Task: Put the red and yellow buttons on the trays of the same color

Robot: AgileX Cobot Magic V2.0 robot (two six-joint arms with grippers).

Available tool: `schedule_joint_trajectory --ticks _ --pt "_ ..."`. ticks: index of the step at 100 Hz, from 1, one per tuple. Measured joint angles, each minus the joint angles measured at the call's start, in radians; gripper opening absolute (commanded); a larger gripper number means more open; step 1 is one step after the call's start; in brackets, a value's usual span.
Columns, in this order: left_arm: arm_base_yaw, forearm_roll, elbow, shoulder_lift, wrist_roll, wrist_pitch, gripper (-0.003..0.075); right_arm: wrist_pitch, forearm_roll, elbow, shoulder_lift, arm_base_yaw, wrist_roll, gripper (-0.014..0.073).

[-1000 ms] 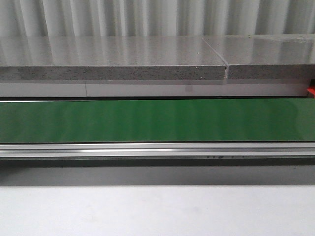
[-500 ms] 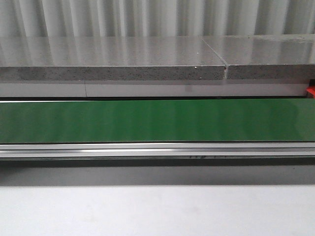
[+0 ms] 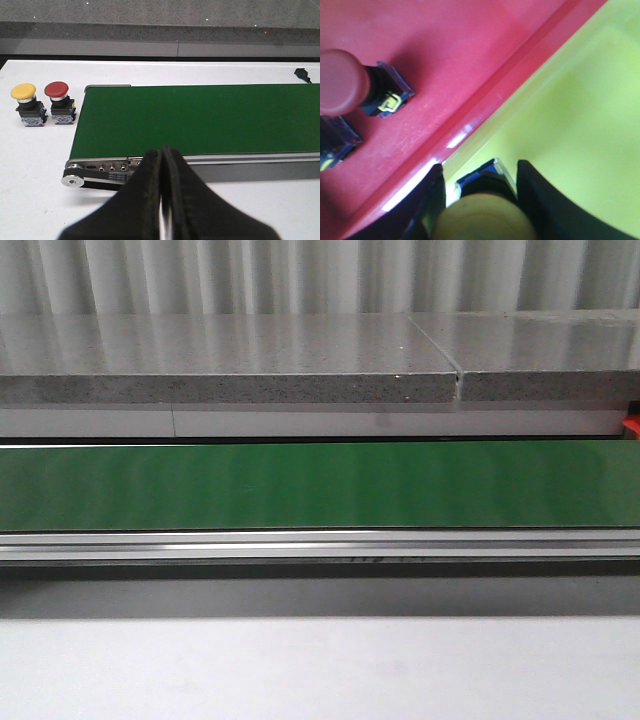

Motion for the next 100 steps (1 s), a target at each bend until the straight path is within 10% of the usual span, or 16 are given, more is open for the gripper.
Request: schedule_joint_trajectory --ticks 69,100 --pt "0.0 0.0 0.0 0.0 0.0 0.0 -0.0021 -0.153 0.0 0.154 0.041 0.0 0.001 0.019" --pt "0.0 0.0 0.0 0.0 0.0 0.0 -0.0021 -0.147 0.0 0.163 0.043 0.0 0.001 0.0589"
